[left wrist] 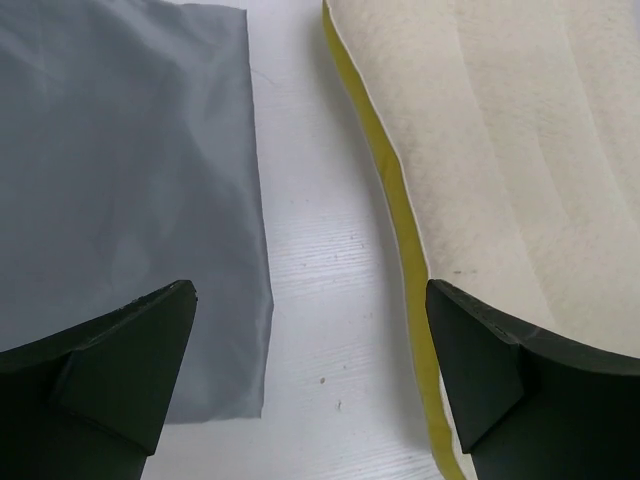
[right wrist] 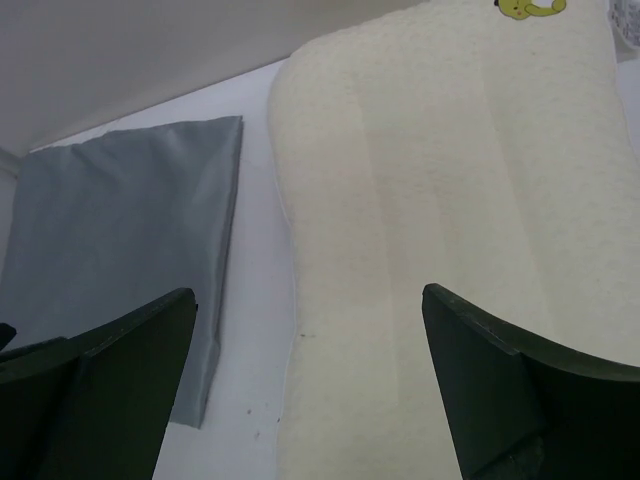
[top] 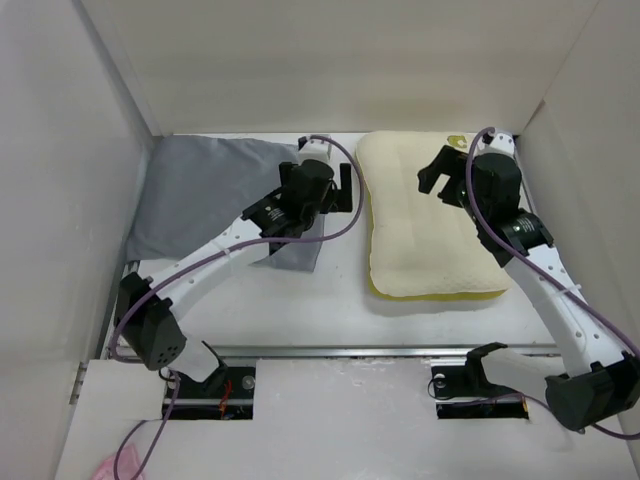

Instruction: Put the pillow into the pillowcase

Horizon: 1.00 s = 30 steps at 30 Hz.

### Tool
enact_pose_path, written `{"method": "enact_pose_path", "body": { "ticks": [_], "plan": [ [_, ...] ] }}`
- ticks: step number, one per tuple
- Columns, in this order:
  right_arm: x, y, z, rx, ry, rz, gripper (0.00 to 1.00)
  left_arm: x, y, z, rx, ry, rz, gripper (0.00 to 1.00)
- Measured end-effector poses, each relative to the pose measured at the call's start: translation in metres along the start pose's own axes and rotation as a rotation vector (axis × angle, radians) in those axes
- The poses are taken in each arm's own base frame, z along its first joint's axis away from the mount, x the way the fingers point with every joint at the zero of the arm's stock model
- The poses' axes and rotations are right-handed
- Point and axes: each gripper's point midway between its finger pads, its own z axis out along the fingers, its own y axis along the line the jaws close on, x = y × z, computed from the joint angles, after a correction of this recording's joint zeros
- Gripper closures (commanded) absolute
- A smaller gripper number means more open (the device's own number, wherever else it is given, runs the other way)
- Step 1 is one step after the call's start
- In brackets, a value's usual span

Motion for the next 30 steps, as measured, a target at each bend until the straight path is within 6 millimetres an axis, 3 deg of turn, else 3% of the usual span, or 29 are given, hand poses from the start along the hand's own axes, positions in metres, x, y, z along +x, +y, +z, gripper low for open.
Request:
{"method": "enact_pose_path", "body": {
  "ticks": [5, 8, 12, 16, 21, 24, 26, 30],
  "plan": [
    [-0.003, -0.007, -0.004, 0.027, -0.025, -0.013, 0.00, -0.009, -0.015, 0.030, -0.012, 0.015, 0.028, 0.00],
    [-0.006, -0.013, -0.004, 0.055, -0.040, -0.029, 0.00, -0.002, -0.023, 0.065, -0.029, 0.060, 0.044, 0.00],
    [-0.003, -0.023, 0.004, 0.107, -0.038, -0.058, 0.00, 0.037, -0.010, 0.115, -0.095, 0.178, 0.080, 0.02],
    [0.012, -0.035, 0.024, 0.174, 0.006, -0.089, 0.00, 0.083, 0.013, 0.147, -0.151, 0.307, 0.117, 0.08],
    [0.034, -0.050, 0.048, 0.248, 0.080, -0.121, 0.00, 0.111, 0.040, 0.171, -0.202, 0.402, 0.131, 0.18],
    [0.037, -0.055, 0.059, 0.273, 0.098, -0.130, 0.00, 0.112, 0.050, 0.181, -0.236, 0.413, 0.136, 0.25],
    [0.037, -0.055, 0.066, 0.281, 0.104, -0.134, 0.00, 0.111, 0.057, 0.187, -0.263, 0.413, 0.136, 0.36],
    [0.032, -0.055, 0.085, 0.297, 0.111, -0.147, 0.00, 0.112, 0.074, 0.189, -0.311, 0.424, 0.140, 0.46]
  ]
}}
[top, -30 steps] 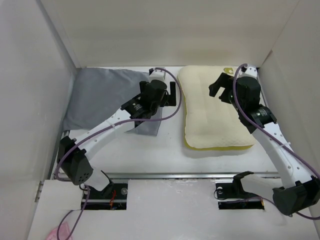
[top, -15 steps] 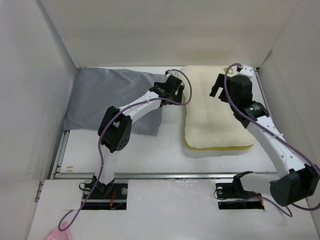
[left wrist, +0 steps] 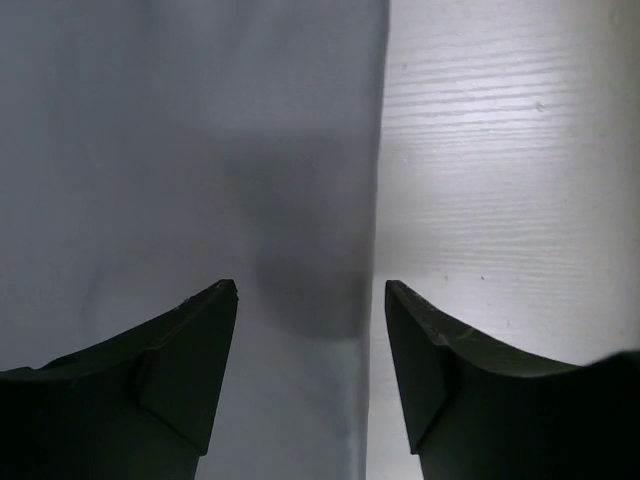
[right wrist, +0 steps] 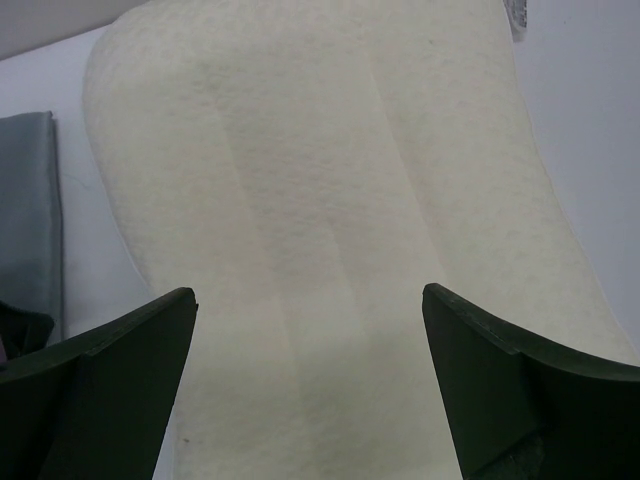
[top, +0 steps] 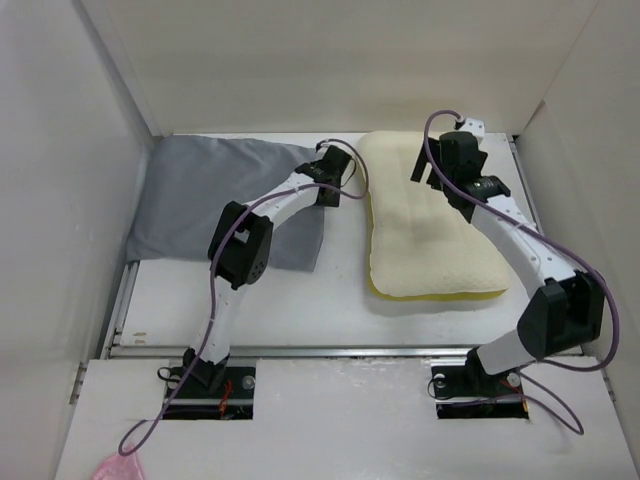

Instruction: Put the pillow into the pillowcase

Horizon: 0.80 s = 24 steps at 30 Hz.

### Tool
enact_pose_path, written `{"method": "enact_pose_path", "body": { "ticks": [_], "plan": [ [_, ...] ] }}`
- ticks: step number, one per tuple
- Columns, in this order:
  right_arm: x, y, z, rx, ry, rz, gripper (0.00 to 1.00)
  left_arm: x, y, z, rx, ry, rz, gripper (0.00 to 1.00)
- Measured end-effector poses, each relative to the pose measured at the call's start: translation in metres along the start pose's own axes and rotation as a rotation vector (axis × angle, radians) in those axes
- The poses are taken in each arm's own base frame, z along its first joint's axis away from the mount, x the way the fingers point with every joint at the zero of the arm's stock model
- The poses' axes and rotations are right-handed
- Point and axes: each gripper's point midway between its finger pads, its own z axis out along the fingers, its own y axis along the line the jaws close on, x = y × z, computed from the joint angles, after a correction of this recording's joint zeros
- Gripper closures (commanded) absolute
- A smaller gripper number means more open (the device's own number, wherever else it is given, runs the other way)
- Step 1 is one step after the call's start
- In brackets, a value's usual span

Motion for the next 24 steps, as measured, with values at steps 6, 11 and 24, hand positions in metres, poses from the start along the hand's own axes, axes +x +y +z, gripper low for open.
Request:
{"method": "enact_pose_path", "body": {
  "ticks": [6, 11, 24],
  "plan": [
    [-0.004, 0.002, 0.038, 0.027, 0.027, -0.016, 0.00, 0.000, 0.016, 0.017, 0.013, 0.025, 0.000, 0.69],
    [-0.001, 0.001, 0.083, 0.029, 0.076, -0.013, 0.00, 0.000, 0.020, 0.029, 0.048, 0.034, 0.008, 1.00],
    [0.075, 0.008, 0.158, -0.003, 0.266, -0.066, 0.47, -0.003, 0.005, -0.001, 0.191, 0.014, 0.035, 1.00]
  ]
}}
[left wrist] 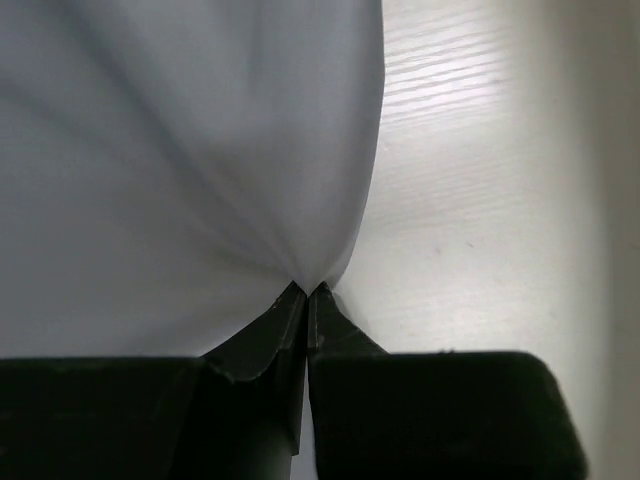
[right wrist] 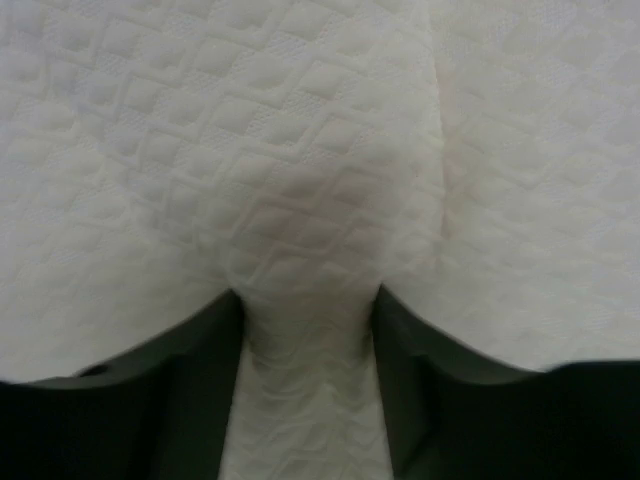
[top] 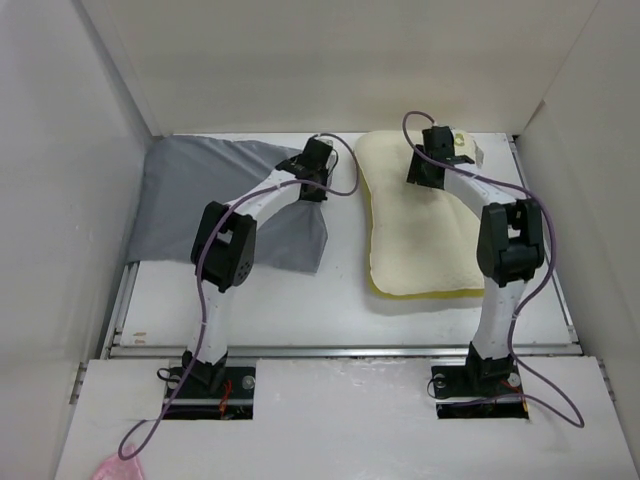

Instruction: Put the pillow into the pillowcase

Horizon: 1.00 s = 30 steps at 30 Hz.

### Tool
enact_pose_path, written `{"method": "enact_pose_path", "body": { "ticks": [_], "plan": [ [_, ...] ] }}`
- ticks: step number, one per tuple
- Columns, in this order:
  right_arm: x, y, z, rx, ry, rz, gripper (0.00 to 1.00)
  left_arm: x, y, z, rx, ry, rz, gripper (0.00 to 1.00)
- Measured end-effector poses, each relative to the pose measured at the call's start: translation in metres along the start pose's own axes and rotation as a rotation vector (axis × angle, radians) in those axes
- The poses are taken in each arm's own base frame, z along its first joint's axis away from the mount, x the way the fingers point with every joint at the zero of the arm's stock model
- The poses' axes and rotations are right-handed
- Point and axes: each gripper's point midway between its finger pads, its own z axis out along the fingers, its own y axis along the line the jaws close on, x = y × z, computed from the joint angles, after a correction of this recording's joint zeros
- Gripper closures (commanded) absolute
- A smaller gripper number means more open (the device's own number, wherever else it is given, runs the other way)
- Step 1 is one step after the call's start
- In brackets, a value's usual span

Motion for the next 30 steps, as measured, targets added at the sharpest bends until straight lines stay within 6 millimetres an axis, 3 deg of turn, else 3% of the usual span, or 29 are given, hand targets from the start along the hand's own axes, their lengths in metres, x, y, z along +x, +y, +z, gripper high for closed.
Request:
{"method": "enact_pose_path", "body": {
  "ticks": [1, 2, 7, 10, 14, 20, 25, 30],
  "plan": [
    [-0.001, 0.002, 0.002, -0.011, 0.002, -0.003, 0.67, -0.006, -0.002, -0.010, 0.020, -0.015, -0.002, 1.00],
    [-0.003, 0.004, 0.003, -0.025, -0.002, -0.004, 1.00, -0.013, -0.004, -0.020, 0.037, -0.035, -0.005, 1.00],
    [-0.012, 0.025, 0.006, -0.145, -0.055, -0.004, 1.00, -0.055, -0.014, -0.076, 0.126, -0.160, -0.022, 1.00],
    [-0.001, 0.027, -0.008, -0.209, -0.089, -0.022, 1.00, -0.067, -0.017, -0.093, 0.155, -0.199, -0.026, 1.00],
    [0.018, 0.015, -0.058, -0.236, -0.089, -0.028, 1.00, -0.063, -0.019, -0.094, 0.166, -0.182, -0.023, 1.00],
    [0.018, -0.010, -0.109, -0.171, -0.160, 0.009, 1.00, -0.053, -0.017, -0.095, 0.159, -0.142, -0.025, 1.00],
    [0.024, -0.024, -0.125, -0.113, -0.178, 0.047, 1.00, -0.057, -0.021, -0.101, 0.185, -0.136, -0.029, 1.00],
    [0.063, -0.012, -0.127, -0.088, -0.108, -0.009, 1.00, -0.059, -0.026, -0.106, 0.219, -0.133, -0.030, 1.00]
  ]
}}
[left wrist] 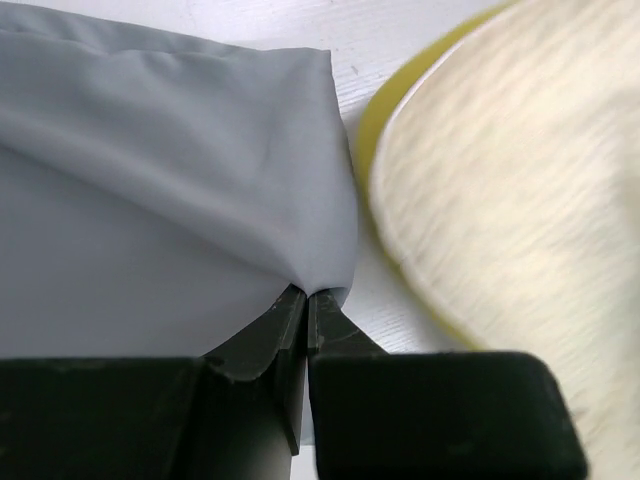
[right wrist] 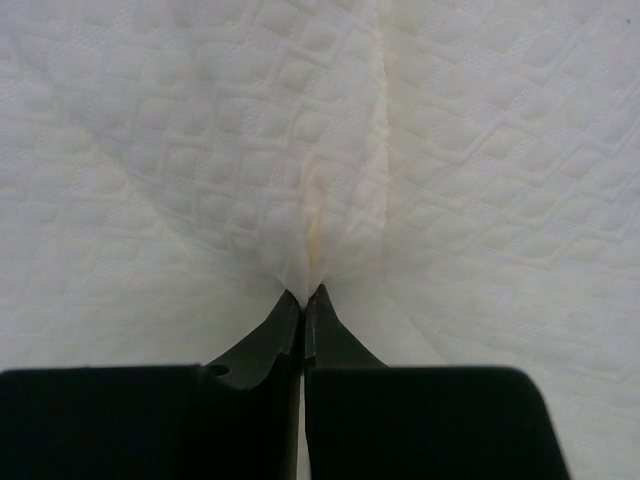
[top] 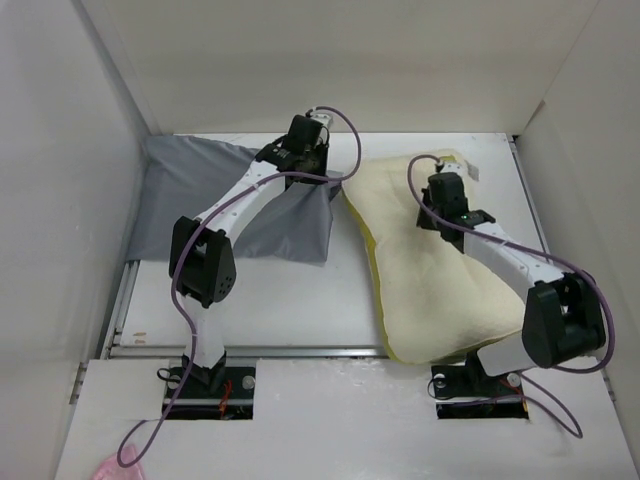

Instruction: Put the pillow into the pillowcase

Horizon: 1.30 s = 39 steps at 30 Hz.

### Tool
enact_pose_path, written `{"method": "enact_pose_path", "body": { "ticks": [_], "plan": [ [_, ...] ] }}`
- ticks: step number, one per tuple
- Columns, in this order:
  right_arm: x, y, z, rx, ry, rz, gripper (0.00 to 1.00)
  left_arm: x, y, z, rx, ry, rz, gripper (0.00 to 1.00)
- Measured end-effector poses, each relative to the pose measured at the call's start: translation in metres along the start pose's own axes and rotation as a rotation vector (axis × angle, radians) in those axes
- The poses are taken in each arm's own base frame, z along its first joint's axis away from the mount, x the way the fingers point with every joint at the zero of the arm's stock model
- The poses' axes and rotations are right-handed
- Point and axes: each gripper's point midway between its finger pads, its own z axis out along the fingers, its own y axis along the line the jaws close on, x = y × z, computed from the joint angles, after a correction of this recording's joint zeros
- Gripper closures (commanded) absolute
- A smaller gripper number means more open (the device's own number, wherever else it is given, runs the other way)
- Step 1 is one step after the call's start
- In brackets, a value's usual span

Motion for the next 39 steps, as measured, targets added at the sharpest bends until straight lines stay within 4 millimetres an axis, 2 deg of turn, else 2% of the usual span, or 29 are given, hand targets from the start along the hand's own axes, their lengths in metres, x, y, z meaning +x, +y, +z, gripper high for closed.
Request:
{"method": "enact_pose_path", "body": {
  "ticks": [6, 9, 12, 15, 19, 22, 25, 26, 28, 30, 33, 36, 39],
  "plan": [
    [0.057, 0.045, -0.023, -0.085, 0.112, -0.116, 1.00, -0.008, -0.006, -0.006, 0.023, -0.010, -0.003, 1.00],
    [0.066, 0.059, -0.031, -0.113, 0.122, -0.133, 1.00, -0.008, -0.007, -0.007, 0.029, -0.008, -0.011, 1.00],
    [0.065, 0.061, -0.032, -0.093, 0.113, -0.129, 1.00, -0.007, -0.010, -0.009, 0.036, -0.003, -0.012, 1.00],
    [0.051, 0.061, -0.028, -0.043, 0.099, -0.118, 1.00, -0.006, -0.018, -0.017, 0.047, -0.008, -0.003, 1.00],
    [0.007, 0.070, -0.015, -0.003, 0.037, -0.055, 1.00, 0.003, -0.037, -0.037, 0.079, -0.009, 0.016, 1.00],
    [-0.025, 0.079, -0.012, -0.013, -0.030, -0.016, 1.00, 0.013, -0.047, -0.051, 0.097, -0.006, 0.021, 1.00],
    [-0.033, 0.095, -0.019, -0.060, -0.076, -0.039, 1.00, 0.013, -0.055, -0.057, 0.113, -0.014, 0.025, 1.00],
    [-0.030, 0.104, -0.023, -0.083, -0.090, -0.065, 1.00, 0.011, -0.055, -0.058, 0.113, -0.015, 0.023, 1.00],
    [-0.012, 0.128, -0.036, -0.153, -0.101, -0.137, 1.00, 0.006, -0.055, -0.057, 0.103, -0.019, 0.020, 1.00],
    [0.015, 0.149, -0.052, -0.227, -0.085, -0.212, 1.00, 0.000, -0.052, -0.054, 0.084, -0.022, 0.006, 1.00],
    [0.057, 0.162, -0.068, -0.283, -0.024, -0.279, 1.00, -0.008, -0.052, -0.046, 0.073, -0.029, -0.007, 1.00],
    [0.086, 0.153, -0.069, -0.246, 0.049, -0.293, 1.00, -0.006, -0.053, -0.041, 0.070, -0.019, -0.014, 1.00],
    [0.096, 0.129, -0.059, -0.117, 0.077, -0.301, 1.00, 0.000, -0.048, -0.042, 0.046, -0.014, -0.021, 1.00]
  ]
}}
